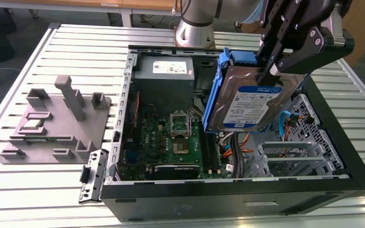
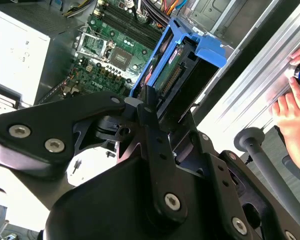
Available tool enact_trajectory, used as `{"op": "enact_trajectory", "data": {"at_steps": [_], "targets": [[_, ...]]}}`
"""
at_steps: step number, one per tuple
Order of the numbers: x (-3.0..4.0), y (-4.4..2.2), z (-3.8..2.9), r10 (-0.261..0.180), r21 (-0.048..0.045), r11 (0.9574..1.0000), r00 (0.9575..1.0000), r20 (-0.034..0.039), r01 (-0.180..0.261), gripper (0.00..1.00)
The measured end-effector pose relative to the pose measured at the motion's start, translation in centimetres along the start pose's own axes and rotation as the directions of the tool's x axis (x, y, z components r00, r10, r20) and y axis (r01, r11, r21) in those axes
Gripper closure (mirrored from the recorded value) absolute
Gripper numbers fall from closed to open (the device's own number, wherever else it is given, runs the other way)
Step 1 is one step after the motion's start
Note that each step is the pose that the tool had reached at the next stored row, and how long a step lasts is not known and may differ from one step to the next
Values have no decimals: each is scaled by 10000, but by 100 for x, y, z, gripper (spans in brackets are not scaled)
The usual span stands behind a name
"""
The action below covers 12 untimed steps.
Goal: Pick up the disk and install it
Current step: 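Insert the disk into the insertion slot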
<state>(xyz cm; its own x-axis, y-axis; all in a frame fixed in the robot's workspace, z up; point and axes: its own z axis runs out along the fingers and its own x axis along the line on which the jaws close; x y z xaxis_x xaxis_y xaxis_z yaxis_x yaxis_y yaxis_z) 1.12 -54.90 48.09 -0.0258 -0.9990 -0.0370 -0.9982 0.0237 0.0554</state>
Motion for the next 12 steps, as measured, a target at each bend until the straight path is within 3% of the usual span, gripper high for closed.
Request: {"op": "enact_trajectory", "data": {"at_steps": [12], "targets": [[-6, -222, -12, 1, -8, 10000, 10000, 0, -1, 65]]}}
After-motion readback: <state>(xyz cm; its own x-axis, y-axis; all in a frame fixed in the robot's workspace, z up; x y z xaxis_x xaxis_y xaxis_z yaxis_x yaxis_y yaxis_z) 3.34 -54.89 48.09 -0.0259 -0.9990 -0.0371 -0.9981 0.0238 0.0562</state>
